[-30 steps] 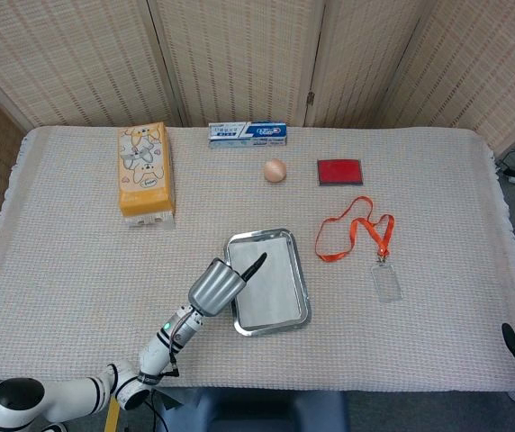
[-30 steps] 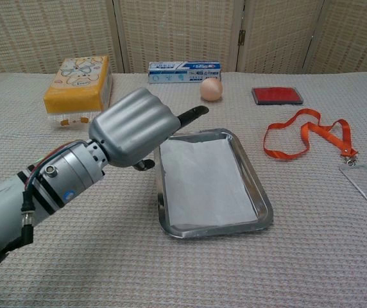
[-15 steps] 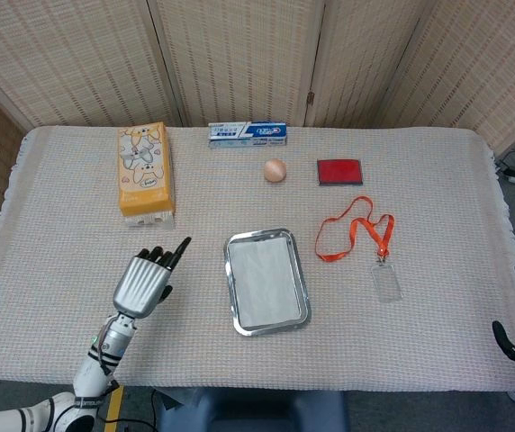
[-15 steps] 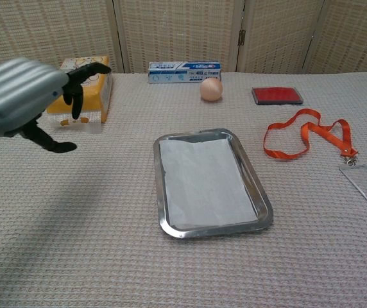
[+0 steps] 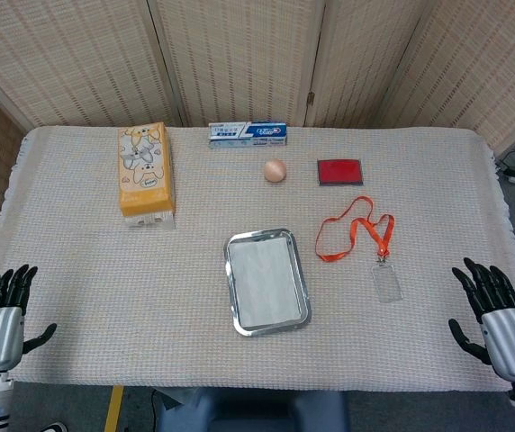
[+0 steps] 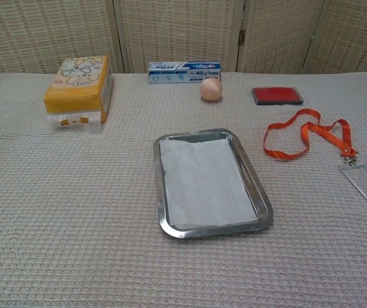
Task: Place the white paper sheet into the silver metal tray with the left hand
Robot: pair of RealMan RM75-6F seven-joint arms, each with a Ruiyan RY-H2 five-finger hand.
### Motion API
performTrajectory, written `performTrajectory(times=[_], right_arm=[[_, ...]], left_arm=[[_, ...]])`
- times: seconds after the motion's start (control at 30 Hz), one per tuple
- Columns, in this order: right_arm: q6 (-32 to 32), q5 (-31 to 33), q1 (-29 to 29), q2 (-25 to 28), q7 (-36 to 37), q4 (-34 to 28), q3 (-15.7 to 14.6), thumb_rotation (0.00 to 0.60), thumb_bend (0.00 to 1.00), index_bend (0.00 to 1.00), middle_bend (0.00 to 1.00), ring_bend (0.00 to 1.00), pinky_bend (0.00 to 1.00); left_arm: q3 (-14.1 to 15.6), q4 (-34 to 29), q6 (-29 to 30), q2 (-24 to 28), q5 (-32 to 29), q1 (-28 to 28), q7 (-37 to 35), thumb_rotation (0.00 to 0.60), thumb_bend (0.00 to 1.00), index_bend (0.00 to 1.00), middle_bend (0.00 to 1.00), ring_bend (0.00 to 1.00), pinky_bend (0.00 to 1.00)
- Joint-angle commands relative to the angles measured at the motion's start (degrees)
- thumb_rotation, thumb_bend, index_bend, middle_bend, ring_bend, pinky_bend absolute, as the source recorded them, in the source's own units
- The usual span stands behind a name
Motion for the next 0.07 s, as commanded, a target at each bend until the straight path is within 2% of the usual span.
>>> performTrajectory(times=[0.03, 0.07], right_arm=[[-0.96, 1.38, 0.63, -1.23, -1.53, 0.29, 0.50, 0.600, 0.44, 0.00, 0.00, 0.00, 0.00], [-0.92, 1.50, 0.67, -1.35, -1.67, 0.38, 0.59, 0.600, 0.44, 0.00, 0.00, 0.00, 0.00]], left_arm=[[-0.02, -0.21, -0.46, 2.17, 0.11, 1.42, -1.76, 0.600, 0.21, 0.01, 0.07, 0.00, 0.00], [-0.10, -0.42, -1.18, 2.43, -0.04, 1.40, -2.15, 0.600, 0.21, 0.01, 0.07, 0.00, 0.00]])
